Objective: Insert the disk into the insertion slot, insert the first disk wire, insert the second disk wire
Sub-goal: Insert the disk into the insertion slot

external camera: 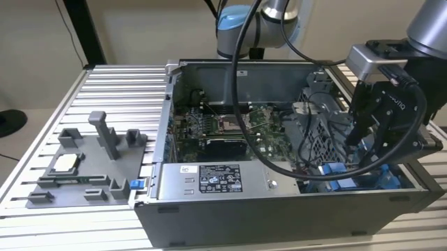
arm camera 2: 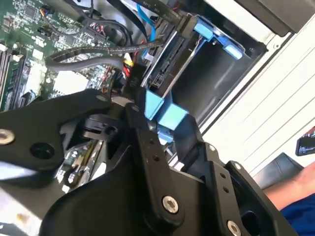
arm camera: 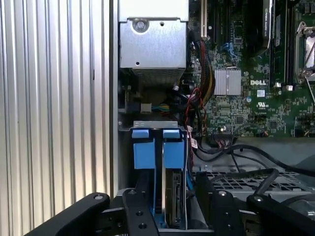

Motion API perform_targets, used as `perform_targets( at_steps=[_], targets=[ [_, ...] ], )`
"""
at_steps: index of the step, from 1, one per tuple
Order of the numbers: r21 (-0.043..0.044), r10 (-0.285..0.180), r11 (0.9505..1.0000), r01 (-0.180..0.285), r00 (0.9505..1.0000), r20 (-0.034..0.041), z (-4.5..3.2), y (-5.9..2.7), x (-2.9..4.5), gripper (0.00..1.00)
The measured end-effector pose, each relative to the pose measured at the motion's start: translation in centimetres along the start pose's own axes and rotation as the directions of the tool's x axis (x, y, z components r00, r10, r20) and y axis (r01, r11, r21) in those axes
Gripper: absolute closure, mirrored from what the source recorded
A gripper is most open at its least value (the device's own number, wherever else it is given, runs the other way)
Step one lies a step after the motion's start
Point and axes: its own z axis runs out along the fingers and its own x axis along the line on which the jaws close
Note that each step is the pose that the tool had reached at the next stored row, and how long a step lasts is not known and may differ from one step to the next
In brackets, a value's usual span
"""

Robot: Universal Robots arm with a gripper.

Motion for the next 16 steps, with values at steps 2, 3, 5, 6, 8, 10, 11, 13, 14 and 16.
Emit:
perform_targets(
  at_steps=[2, 3, 5, 6, 8, 10, 11, 13, 14, 16],
  targets=[
    [-0.0001, 0.0, 1.0, 0.0, 1.0, 0.0002, -0.42, 0.02, 0.0, 0.0],
    [-0.0001, 0.0, 1.0, 0.0, 1.0, 0.0, -0.65, 0.03, -0.01, 0.0],
    [-0.0002, 0.0, 1.0, 0.0, 1.0, 0.0001, -1.31, 0.06, -0.02, 0.0],
    [-0.0002, 0.0, 1.0, 0.0, 1.0, 0.0, -1.68, 0.07, -0.03, 0.0],
    [-0.0003, 0.0, 1.0, 0.0, 1.0, 0.0002, -2.15, 0.1, -0.04, 0.0],
    [-0.0003, 0.0, 1.0, 0.0, 1.0, 0.0001, -2.5, 0.11, -0.04, 0.0],
    [-0.0003, 0.0, 1.0, 0.0, 1.0, 0.0001, -2.64, 0.11, -0.03, 0.0],
    [-0.0003, 0.0, 1.0, 0.0, 1.0, 0.0002, -2.79, 0.12, -0.03, 0.0],
    [-0.0003, 0.0, 1.0, 0.0, 1.0, 0.0003, -2.78, 0.12, -0.03, 0.0],
    [-0.0003, 0.0, 1.0, 0.0, 1.0, 0.0002, -2.8, 0.12, -0.04, 0.0]
  ],
)
